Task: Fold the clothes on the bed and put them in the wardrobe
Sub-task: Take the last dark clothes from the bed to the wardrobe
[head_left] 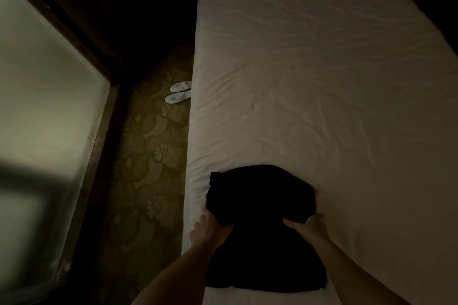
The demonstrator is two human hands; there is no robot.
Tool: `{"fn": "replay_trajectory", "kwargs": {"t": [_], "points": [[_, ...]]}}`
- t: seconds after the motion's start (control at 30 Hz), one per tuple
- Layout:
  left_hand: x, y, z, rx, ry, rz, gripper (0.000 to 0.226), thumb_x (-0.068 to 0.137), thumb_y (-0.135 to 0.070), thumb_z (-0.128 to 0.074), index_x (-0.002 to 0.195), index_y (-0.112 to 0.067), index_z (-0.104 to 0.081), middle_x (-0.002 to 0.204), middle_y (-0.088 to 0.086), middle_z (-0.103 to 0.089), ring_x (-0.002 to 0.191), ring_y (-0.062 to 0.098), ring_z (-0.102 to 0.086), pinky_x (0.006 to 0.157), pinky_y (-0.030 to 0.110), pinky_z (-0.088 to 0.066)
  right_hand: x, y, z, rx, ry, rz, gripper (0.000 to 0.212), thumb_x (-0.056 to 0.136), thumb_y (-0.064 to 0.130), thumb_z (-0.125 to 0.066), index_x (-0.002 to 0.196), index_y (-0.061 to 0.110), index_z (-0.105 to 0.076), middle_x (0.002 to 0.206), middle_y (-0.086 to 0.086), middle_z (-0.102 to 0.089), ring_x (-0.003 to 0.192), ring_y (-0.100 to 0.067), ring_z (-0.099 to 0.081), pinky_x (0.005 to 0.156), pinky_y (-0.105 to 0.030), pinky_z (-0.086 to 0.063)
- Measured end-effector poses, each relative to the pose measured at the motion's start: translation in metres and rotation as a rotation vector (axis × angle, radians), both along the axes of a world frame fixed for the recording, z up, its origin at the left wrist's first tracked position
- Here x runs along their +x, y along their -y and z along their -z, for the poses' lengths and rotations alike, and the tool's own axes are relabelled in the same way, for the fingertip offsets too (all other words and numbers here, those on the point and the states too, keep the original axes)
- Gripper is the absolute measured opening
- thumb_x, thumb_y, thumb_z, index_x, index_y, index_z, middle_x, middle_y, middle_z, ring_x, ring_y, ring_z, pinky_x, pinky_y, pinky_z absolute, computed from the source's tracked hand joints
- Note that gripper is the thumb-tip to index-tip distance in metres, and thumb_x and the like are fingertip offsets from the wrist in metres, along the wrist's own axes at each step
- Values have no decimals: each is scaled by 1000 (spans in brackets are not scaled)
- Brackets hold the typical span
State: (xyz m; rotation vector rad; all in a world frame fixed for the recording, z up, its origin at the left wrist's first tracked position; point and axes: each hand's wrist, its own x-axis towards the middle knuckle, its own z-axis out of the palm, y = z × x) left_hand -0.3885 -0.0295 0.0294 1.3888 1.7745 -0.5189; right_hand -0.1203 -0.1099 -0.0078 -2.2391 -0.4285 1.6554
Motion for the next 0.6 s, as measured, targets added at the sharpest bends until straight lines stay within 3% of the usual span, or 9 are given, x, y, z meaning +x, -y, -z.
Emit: {"fn": "replay_trajectory", "kwargs": {"t": [0.1,0.17,0.23,0.3,0.37,0.43,0.47,0.53,0.6], "points": [[-4,-6,28,-77,118,-143,123,53,-79,-65,148,-18,-17,138,7,-47,117,23,-53,98,42,-46,8,2,16,15,-119,90,103,68,43,-85,145,-4,-35,137,-17,-53,114,-31,-59,102,-36,-47],[-4,-9,40,-136,266,-225,103,62,-65,-75,143,-22,-29,132,3,-49,110,16,-55,96,39,-49,14,2,22,20,-179,160,75,79,23,-79,139,-5,-43,123,-10,-60,105,-29,-63,93,-33,-50],[-7,-13,56,-183,362,-367,90,61,-53,-83,133,-21,-41,122,1,-55,103,17,-60,93,39,-53,18,0,26,37,-267,234,86,72,17,-83,143,1,-38,134,-9,-54,120,-34,-56,101,-35,-45],[-7,-16,63,-176,396,-505,95,42,-58,-88,121,-22,-49,115,4,-61,100,21,-66,90,41,-56,21,-1,44,59,-249,242,111,49,35,-96,142,9,-42,134,-10,-56,117,-32,-58,105,-43,-44],[-6,-17,60,-174,448,-587,69,55,-43,-90,109,-18,-55,112,9,-66,100,25,-67,91,41,-55,20,5,73,71,-208,181,112,45,51,-93,140,17,-46,133,-8,-57,118,-30,-57,104,-44,-44],[-3,-15,56,-190,468,-627,37,73,-21,-83,100,-13,-59,112,14,-67,103,29,-66,95,42,-53,4,2,63,70,-113,34,104,53,58,-88,142,23,-45,139,-8,-52,128,-32,-47,108,-46,-38],[-2,-15,55,-196,463,-607,30,77,-18,-81,98,-13,-60,113,16,-67,104,31,-65,96,42,-52,-7,0,48,72,-48,-52,93,64,51,-85,142,21,-45,140,-10,-50,130,-34,-43,109,-45,-36],[-2,-14,66,-187,445,-527,34,73,-23,-83,98,-16,-60,116,17,-65,105,30,-64,93,41,-53,-21,-6,38,70,14,-126,69,80,33,-77,139,14,-46,135,-13,-50,127,-34,-44,105,-39,-36],[0,-12,81,-153,445,-431,43,66,-33,-84,98,-20,-59,114,14,-63,101,26,-63,88,37,-54,-29,-12,30,89,-128,-69,48,91,12,-65,135,9,-47,122,-11,-57,113,-28,-54,88,-26,-46]]}}
